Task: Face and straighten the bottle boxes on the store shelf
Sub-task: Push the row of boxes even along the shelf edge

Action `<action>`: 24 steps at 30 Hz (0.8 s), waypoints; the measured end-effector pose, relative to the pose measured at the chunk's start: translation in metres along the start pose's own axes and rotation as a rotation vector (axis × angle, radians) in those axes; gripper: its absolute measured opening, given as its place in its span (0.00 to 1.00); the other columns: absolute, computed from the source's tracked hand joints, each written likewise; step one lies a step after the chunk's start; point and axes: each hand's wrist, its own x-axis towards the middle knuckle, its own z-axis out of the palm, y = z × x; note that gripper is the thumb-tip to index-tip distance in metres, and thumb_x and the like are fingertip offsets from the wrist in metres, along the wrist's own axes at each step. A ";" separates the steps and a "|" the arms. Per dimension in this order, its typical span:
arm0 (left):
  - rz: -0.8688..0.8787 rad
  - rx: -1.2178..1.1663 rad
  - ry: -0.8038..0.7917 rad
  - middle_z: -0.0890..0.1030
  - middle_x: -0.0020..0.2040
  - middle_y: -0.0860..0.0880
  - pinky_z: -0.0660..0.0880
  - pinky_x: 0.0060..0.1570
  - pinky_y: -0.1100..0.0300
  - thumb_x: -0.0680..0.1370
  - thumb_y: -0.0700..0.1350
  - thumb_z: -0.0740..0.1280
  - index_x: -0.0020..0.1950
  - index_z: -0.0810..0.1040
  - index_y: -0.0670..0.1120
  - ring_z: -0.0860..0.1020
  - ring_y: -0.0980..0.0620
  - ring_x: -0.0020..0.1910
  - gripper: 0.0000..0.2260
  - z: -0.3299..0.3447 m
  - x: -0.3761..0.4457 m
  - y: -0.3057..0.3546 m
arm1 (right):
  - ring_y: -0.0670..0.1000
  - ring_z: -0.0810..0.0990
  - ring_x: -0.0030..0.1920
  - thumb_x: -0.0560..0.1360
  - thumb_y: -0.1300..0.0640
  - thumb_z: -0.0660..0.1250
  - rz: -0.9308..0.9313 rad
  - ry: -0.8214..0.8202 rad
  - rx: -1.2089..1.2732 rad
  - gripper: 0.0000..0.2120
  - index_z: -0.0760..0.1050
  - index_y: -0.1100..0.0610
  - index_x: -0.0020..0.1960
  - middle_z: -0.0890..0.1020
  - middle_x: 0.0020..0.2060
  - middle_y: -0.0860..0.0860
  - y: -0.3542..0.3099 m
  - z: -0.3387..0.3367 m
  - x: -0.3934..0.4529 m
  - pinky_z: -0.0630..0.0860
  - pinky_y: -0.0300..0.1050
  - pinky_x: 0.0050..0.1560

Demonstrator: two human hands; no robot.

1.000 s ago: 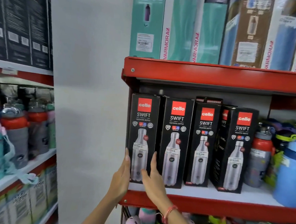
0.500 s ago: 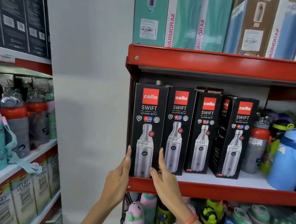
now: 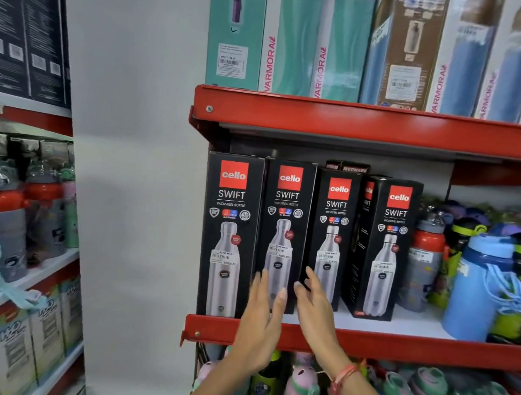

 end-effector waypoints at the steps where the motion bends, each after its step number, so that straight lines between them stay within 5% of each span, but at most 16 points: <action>1: -0.059 -0.024 -0.004 0.45 0.78 0.57 0.45 0.73 0.58 0.78 0.62 0.48 0.77 0.40 0.53 0.44 0.58 0.77 0.31 0.005 0.002 -0.001 | 0.52 0.65 0.72 0.81 0.50 0.56 0.022 -0.036 0.034 0.25 0.56 0.49 0.76 0.65 0.74 0.52 -0.001 0.001 0.000 0.63 0.49 0.71; 5: -0.203 -0.099 0.070 0.45 0.79 0.50 0.47 0.75 0.54 0.75 0.66 0.45 0.77 0.38 0.49 0.47 0.53 0.78 0.36 0.014 0.011 -0.008 | 0.56 0.68 0.69 0.82 0.49 0.52 0.077 -0.162 0.063 0.25 0.51 0.47 0.77 0.69 0.71 0.53 -0.010 0.003 -0.002 0.66 0.45 0.61; 11: -0.280 -0.102 0.134 0.58 0.78 0.47 0.54 0.74 0.51 0.74 0.68 0.42 0.78 0.43 0.51 0.58 0.48 0.76 0.36 0.015 0.011 -0.012 | 0.58 0.72 0.65 0.82 0.48 0.51 0.042 -0.192 0.023 0.23 0.52 0.42 0.76 0.68 0.70 0.61 -0.005 -0.003 -0.004 0.67 0.51 0.65; 14: -0.226 -0.080 0.094 0.55 0.78 0.47 0.53 0.74 0.51 0.74 0.67 0.43 0.77 0.42 0.51 0.57 0.48 0.76 0.36 0.019 0.008 -0.007 | 0.62 0.69 0.66 0.82 0.48 0.51 0.024 -0.213 0.007 0.23 0.52 0.42 0.76 0.68 0.69 0.64 -0.002 -0.007 -0.010 0.67 0.54 0.65; 19: -0.230 -0.033 0.166 0.50 0.79 0.46 0.53 0.72 0.55 0.79 0.62 0.46 0.78 0.43 0.46 0.54 0.48 0.77 0.32 0.018 0.021 -0.001 | 0.52 0.68 0.69 0.82 0.50 0.52 0.018 -0.189 0.032 0.24 0.52 0.46 0.77 0.65 0.74 0.52 -0.001 -0.005 -0.004 0.65 0.40 0.61; 24: -0.234 -0.094 0.141 0.49 0.79 0.48 0.48 0.74 0.55 0.77 0.63 0.45 0.78 0.44 0.46 0.49 0.51 0.78 0.34 0.019 0.018 -0.005 | 0.54 0.61 0.74 0.82 0.48 0.50 0.096 -0.243 0.052 0.26 0.49 0.49 0.77 0.62 0.75 0.54 -0.002 0.011 0.011 0.59 0.48 0.70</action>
